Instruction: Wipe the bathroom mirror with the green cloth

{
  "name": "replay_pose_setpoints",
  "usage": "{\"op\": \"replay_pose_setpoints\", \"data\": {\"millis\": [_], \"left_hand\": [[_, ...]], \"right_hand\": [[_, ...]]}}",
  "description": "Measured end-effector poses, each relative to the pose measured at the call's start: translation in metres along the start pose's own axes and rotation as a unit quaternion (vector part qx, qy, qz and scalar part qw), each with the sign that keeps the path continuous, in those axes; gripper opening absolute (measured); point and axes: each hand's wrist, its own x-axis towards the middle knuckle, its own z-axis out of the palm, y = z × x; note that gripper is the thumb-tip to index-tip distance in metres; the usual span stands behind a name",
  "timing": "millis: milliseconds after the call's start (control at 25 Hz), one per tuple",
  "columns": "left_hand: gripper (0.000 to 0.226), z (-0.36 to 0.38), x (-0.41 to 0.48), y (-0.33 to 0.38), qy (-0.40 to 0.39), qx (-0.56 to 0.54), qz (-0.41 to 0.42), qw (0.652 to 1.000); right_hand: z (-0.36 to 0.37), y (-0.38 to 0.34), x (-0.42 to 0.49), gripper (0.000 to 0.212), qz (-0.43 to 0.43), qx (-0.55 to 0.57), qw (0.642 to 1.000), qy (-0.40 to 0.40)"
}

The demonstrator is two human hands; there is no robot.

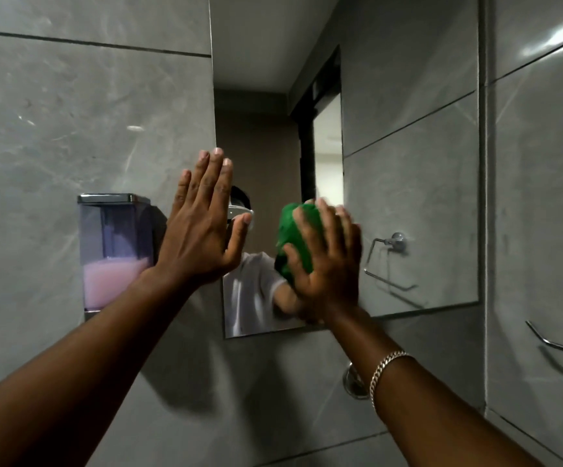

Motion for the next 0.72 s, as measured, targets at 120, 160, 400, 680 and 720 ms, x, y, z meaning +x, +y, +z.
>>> {"op": "replay_pose_setpoints", "data": {"millis": [120, 160, 400, 680, 720], "left_hand": [[0.074, 0.003, 0.008, 0.017, -0.019, 0.002, 0.012, 1.000], [0.074, 0.006, 0.011, 0.023, -0.018, -0.001, 0.014, 1.000], [0.074, 0.021, 0.025, 0.042, -0.004, -0.013, 0.075, 0.997], [0.076, 0.041, 0.041, 0.074, -0.016, -0.008, 0.111, 0.994], [0.076, 0.042, 0.046, 0.077, -0.010, -0.007, 0.116, 0.993]], "right_hand": [[0.001, -0.031, -0.013, 0.060, 0.221, 0.027, 0.974, 0.029], [0.002, -0.043, -0.029, 0.064, 0.184, 0.026, 0.983, 0.008], [-0.003, -0.021, -0.086, 0.064, 0.036, -0.008, 0.996, -0.080], [-0.018, 0.069, -0.039, 0.054, 0.476, 0.011, 0.873, 0.107], [-0.020, 0.084, -0.033, 0.053, 0.537, 0.013, 0.834, 0.124]]}}
